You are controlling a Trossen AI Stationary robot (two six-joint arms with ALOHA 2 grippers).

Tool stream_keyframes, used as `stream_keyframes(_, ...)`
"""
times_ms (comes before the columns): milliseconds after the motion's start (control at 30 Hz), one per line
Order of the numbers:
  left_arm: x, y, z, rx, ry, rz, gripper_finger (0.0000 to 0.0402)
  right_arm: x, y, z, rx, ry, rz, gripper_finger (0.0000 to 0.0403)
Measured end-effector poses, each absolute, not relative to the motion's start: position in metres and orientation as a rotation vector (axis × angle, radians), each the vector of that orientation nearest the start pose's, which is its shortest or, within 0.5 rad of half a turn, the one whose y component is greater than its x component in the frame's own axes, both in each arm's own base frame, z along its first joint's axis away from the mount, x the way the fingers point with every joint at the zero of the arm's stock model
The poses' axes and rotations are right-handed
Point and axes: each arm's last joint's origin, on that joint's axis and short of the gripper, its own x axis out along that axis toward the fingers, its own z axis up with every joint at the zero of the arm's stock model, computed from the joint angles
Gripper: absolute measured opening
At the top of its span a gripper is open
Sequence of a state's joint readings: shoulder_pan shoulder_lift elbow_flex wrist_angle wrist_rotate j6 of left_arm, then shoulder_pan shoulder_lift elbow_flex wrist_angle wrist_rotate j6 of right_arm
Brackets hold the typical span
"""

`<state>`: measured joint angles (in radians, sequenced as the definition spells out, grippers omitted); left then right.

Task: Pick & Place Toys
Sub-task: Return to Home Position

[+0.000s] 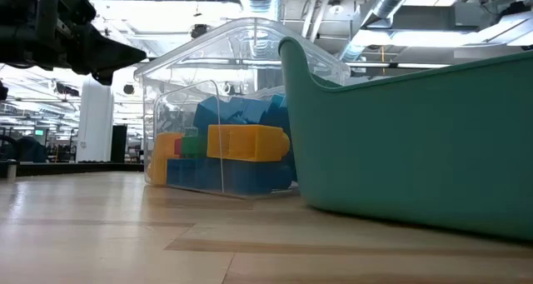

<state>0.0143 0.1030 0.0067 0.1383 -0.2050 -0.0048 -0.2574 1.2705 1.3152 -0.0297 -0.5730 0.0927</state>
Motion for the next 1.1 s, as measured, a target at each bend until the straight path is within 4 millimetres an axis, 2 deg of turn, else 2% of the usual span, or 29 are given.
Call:
stream_keyframes(67, 0.104, 0.007, 0.170, -0.008, -0.029, 0.220, 0.0008, 0.276, -0.073, 0.413, 0.101, 0.009, 0.390, 0.0000)
stream_keyframes(133, 0.105, 0.007, 0.168, -0.006, -0.014, 0.220, 0.0007, 0.274, -0.086, 0.394, 0.150, 0.056, 0.370, 0.0000)
stream_keyframes(200, 0.106, 0.007, 0.167, -0.005, 0.000, 0.220, 0.0006, 0.265, -0.089, 0.374, 0.172, 0.085, 0.332, 0.0000)
stream_keyframes(333, 0.107, 0.007, 0.165, -0.003, 0.025, 0.220, 0.0003, 0.225, -0.065, 0.342, 0.126, 0.054, 0.247, 0.0000)
stream_keyframes(400, 0.108, 0.007, 0.164, -0.001, 0.036, 0.219, 0.0003, 0.204, -0.052, 0.320, 0.126, 0.032, 0.216, 0.0000)
stream_keyframes(533, 0.109, 0.007, 0.162, 0.001, 0.058, 0.220, 0.0006, 0.160, -0.028, 0.286, 0.150, -0.094, 0.172, 0.0000)
stream_keyframes(700, 0.111, 0.007, 0.160, 0.003, 0.081, 0.220, 0.0007, 0.127, -0.011, 0.243, 0.183, -0.116, 0.126, 0.0000)
stream_keyframes(800, 0.111, 0.007, 0.159, 0.004, 0.092, 0.220, 0.0004, 0.114, -0.004, 0.227, 0.169, -0.115, 0.126, 0.0000)
stream_keyframes(900, 0.112, 0.008, 0.158, 0.005, 0.100, 0.220, 0.0003, 0.101, -0.003, 0.221, 0.141, -0.159, 0.086, 0.0000)
stream_keyframes(1100, 0.112, 0.008, 0.159, 0.004, 0.098, 0.220, 0.0005, 0.086, -0.002, 0.208, 0.102, -0.074, 0.042, 0.0000)
